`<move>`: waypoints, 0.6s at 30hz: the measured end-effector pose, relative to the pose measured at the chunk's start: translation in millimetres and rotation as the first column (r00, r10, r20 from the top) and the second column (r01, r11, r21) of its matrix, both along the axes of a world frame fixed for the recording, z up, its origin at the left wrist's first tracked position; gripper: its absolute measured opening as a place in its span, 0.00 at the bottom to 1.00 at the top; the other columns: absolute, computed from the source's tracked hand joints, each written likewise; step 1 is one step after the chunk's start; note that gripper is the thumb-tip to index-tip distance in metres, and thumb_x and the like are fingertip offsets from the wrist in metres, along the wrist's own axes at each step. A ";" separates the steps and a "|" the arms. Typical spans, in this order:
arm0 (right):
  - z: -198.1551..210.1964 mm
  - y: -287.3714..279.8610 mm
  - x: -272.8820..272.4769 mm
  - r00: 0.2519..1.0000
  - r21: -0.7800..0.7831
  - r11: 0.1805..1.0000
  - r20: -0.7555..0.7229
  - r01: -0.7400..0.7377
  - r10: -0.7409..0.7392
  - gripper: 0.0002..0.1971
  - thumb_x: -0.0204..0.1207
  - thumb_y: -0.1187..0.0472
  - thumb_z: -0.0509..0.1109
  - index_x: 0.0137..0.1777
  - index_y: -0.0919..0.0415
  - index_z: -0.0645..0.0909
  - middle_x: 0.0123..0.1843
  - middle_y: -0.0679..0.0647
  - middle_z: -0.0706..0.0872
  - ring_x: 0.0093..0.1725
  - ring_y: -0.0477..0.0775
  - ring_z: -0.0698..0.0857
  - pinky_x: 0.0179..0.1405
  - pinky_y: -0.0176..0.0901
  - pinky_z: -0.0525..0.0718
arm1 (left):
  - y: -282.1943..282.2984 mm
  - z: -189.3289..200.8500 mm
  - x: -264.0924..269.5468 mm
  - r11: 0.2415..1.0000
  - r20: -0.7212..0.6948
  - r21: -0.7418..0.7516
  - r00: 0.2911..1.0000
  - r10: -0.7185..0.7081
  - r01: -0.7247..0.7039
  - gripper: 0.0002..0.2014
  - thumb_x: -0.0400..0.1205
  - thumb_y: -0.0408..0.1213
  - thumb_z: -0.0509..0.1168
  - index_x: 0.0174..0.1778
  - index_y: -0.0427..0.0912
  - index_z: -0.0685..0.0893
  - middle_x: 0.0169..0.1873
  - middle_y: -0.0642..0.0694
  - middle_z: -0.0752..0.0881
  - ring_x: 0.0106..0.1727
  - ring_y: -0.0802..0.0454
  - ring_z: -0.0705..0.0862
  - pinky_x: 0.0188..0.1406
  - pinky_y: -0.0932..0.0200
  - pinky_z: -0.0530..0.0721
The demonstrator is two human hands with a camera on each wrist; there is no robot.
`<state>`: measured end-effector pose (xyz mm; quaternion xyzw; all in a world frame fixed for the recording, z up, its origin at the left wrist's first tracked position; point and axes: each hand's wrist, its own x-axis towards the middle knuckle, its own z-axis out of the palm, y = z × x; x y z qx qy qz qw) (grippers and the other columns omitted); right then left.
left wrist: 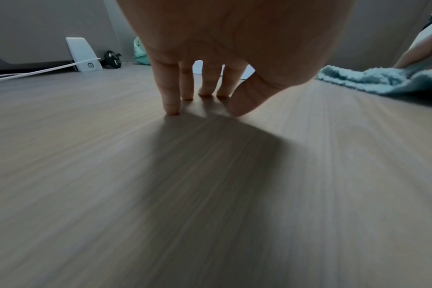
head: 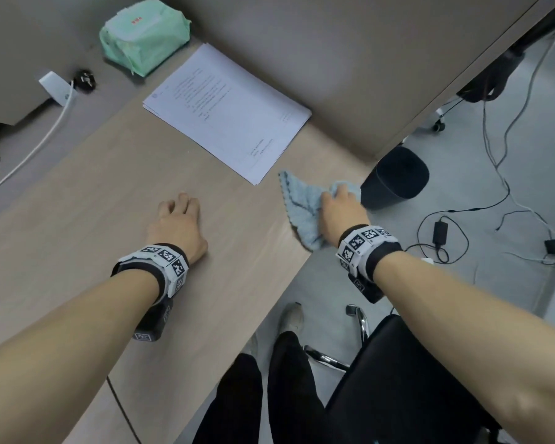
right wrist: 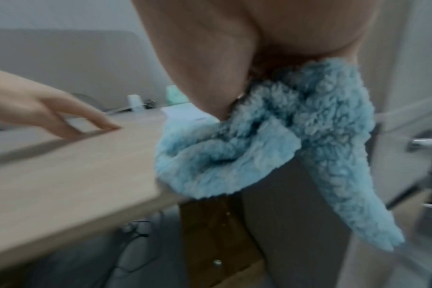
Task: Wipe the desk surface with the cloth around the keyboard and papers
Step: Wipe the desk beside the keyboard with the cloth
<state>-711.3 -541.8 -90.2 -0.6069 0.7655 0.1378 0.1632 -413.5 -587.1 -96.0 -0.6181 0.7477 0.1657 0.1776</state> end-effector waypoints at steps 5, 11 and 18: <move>23.0 8.0 69.3 0.950 -0.072 0.980 0.243 -0.185 0.197 0.16 0.80 0.59 0.63 0.66 0.61 0.74 0.58 0.62 0.76 0.53 0.66 0.79 0.42 0.51 0.79 | -21.5 12.7 12.2 0.987 -0.114 0.156 0.992 0.045 -0.026 0.31 0.70 0.36 0.59 0.73 0.49 0.71 0.75 0.50 0.72 0.73 0.37 0.71 0.69 0.46 0.76; 55.1 2.9 139.7 0.843 -0.063 0.959 0.464 -0.275 0.272 0.27 0.78 0.46 0.69 0.73 0.56 0.69 0.63 0.59 0.77 0.58 0.64 0.81 0.54 0.55 0.83 | -24.0 23.5 35.1 0.945 -0.296 0.212 0.905 0.305 -0.250 0.18 0.81 0.35 0.62 0.67 0.44 0.83 0.66 0.41 0.85 0.67 0.40 0.81 0.67 0.55 0.75; 69.0 -68.8 90.6 0.838 0.039 0.990 0.529 0.135 -0.135 0.30 0.78 0.40 0.68 0.73 0.60 0.76 0.66 0.57 0.85 0.65 0.59 0.83 0.66 0.49 0.79 | -29.8 34.6 38.7 0.931 -0.265 0.224 0.901 0.342 -0.288 0.09 0.82 0.40 0.64 0.54 0.45 0.87 0.55 0.42 0.89 0.58 0.40 0.84 0.59 0.53 0.80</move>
